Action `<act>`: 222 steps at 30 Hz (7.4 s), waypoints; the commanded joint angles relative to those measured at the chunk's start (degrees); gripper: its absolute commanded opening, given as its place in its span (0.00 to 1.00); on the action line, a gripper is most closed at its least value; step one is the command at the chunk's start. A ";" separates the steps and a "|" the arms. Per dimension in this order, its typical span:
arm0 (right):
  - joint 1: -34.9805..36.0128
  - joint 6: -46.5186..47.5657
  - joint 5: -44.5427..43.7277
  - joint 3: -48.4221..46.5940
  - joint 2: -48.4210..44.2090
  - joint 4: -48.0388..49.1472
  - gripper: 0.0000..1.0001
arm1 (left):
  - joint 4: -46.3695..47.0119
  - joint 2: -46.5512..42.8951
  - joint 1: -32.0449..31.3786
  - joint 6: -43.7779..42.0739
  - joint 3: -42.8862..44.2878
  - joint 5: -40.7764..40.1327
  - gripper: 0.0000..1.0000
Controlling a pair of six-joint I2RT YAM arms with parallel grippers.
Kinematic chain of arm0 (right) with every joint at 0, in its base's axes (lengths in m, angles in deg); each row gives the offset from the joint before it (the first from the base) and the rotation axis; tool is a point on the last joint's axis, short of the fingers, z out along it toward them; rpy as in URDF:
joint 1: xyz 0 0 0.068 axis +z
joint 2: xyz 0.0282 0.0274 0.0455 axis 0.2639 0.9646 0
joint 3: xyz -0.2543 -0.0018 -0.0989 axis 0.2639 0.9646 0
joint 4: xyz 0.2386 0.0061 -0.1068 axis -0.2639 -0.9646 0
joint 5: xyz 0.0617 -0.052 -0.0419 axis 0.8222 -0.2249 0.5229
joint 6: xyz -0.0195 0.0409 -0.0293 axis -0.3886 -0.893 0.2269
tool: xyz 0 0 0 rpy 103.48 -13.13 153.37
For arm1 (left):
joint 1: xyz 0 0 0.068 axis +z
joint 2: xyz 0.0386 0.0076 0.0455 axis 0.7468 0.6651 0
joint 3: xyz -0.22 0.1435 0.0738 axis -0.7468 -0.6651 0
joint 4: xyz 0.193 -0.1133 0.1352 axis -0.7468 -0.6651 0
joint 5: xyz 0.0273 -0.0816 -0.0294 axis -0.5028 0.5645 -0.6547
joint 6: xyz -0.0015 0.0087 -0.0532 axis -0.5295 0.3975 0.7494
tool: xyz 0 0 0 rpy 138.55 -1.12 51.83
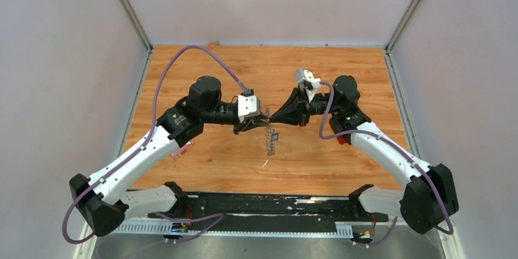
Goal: Put the keys on the keyring
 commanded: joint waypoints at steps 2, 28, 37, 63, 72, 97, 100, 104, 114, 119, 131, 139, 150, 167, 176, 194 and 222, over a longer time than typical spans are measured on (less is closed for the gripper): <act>-0.27 -0.51 0.93 -0.49 -1.73 3.35 0.00 | 2.41 0.47 0.45 1.90 0.24 1.91 0.27; -0.23 15.68 -3.80 -3.34 -2.12 -13.21 0.14 | -7.19 3.36 0.97 0.28 6.57 -1.89 0.00; -0.24 22.77 -5.94 -4.64 -2.50 -20.14 0.34 | -33.43 12.09 -1.46 -4.65 22.83 -14.05 0.00; -0.27 27.26 -7.14 -3.32 0.71 -21.76 0.35 | -58.37 27.92 -5.97 -2.78 42.68 -28.96 0.00; -0.07 18.09 -2.42 -0.86 2.44 -12.09 0.33 | -54.01 26.36 -5.97 -4.58 40.78 -18.39 0.00; 3.82 15.38 -0.13 -1.04 4.79 -9.57 0.24 | -48.77 23.55 -5.97 -1.72 37.33 -12.64 0.00; 3.87 15.46 -0.07 -1.09 5.01 -9.77 0.24 | -47.81 23.00 -5.97 -1.41 36.55 -13.49 0.00; 3.89 16.85 -1.31 -1.54 4.84 -11.70 0.23 | -46.15 21.80 -5.97 -0.54 35.20 -14.62 0.00; 3.52 16.36 -1.44 -1.70 4.17 -11.61 0.23 | -42.88 19.09 -5.89 0.08 31.95 -16.23 0.00; 3.28 14.48 -0.82 -1.39 3.77 -9.73 0.26 | -41.67 17.84 -5.88 0.35 30.89 -15.86 0.00; 3.27 12.21 -0.19 -1.28 3.43 -7.59 0.26 | -40.99 18.39 -5.88 0.89 30.05 -14.70 0.00; 3.28 12.08 -0.30 -1.39 3.59 -7.55 0.22 | -40.60 18.65 -5.88 1.12 29.56 -14.04 0.00; 3.27 9.71 -0.77 -1.26 3.96 -6.23 0.07 | -38.77 18.82 -5.88 1.68 28.60 -13.67 0.00; 3.13 14.67 -3.75 -3.89 1.56 -12.92 0.00 | -30.93 12.35 -2.55 0.53 23.89 -10.20 0.10; 0.75 15.89 -4.79 -7.37 1.41 -19.22 0.00 | -23.98 7.43 -2.28 -3.92 20.06 -10.63 0.39; -1.19 14.30 -8.27 -6.25 -1.37 -17.69 0.00 | -11.96 -0.76 -1.05 -12.16 6.78 -9.43 0.69; -2.10 8.24 1.46 -1.30 -2.77 -3.32 0.00 | -3.59 1.96 -1.05 -13.83 3.26 -4.05 0.45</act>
